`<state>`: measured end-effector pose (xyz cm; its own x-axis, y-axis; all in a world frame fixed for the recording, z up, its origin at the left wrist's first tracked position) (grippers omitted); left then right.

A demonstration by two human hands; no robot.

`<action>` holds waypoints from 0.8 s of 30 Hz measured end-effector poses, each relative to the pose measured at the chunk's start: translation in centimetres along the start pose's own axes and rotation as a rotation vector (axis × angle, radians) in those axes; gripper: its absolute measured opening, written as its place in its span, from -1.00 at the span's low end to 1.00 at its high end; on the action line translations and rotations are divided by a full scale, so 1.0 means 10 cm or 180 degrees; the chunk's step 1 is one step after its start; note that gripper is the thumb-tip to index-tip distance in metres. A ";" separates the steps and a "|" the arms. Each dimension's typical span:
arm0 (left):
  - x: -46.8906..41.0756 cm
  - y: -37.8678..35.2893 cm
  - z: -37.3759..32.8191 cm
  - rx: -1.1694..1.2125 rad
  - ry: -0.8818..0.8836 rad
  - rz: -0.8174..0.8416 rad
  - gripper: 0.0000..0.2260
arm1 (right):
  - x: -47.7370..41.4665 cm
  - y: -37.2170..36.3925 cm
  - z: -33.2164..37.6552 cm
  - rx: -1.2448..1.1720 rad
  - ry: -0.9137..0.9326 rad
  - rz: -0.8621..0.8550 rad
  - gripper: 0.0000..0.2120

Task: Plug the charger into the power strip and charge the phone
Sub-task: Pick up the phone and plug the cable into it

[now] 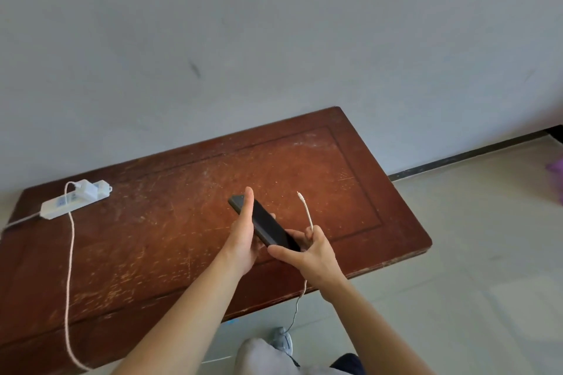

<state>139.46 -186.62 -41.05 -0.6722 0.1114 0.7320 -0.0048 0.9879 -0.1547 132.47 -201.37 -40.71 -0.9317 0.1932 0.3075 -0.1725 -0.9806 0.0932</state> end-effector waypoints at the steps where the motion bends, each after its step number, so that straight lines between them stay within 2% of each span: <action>1: 0.03 -0.03 -0.03 0.0108 -0.0019 0.0009 -0.14 | 0.04 0.02 0.04 -0.0062 0.0070 -0.0005 -0.25; 3: 0.09 -0.06 -0.09 0.0453 -0.0006 0.0085 -0.08 | 0.10 0.11 0.13 -0.0322 0.0175 -0.0179 -0.32; 7: 0.14 -0.03 -0.29 0.1209 -0.0127 0.0327 -0.01 | 0.20 0.50 0.27 -0.0587 0.0274 -0.1055 -0.38; 9: 0.18 -0.03 -0.39 0.1510 -0.0191 0.0538 0.03 | 0.23 0.64 0.41 -0.0611 0.0455 -0.1280 -0.42; 11: 0.23 -0.02 -0.50 0.1752 -0.0242 0.0680 0.02 | 0.25 0.70 0.58 -0.0499 0.0722 -0.1265 -0.47; 14: 0.36 -0.04 -0.64 0.2147 -0.0305 0.0921 -0.02 | 0.28 0.66 0.81 -0.0710 0.1136 -0.1012 -0.74; 16: 0.46 -0.07 -0.73 0.2482 -0.0375 0.1136 -0.03 | 0.32 0.59 0.92 -0.0972 0.1220 -0.0798 -0.73; 20: 0.59 -0.12 -0.80 0.3110 -0.0399 0.1240 -0.08 | 0.42 0.44 1.04 -0.0769 0.1263 -0.0593 -0.59; 24: 0.66 -0.14 -0.78 0.3357 -0.0369 0.1208 -0.08 | 0.54 0.27 1.13 -0.0469 0.1494 -0.0338 -0.68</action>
<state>140.77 -186.42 -30.82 -0.8277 0.3204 0.4608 -0.3720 0.3015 -0.8779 130.64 -202.56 -28.11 -0.9440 0.2894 -0.1586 -0.2861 -0.9572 -0.0443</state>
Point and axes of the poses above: each hand's wrist, its own x-axis away from the middle knuckle, its own y-axis out of the back of the hand, z = x × y, the point moved 9 cm from there along -x, towards the middle knuckle, and after that the axes turned 6 degrees about y, right-handed, at the moved point
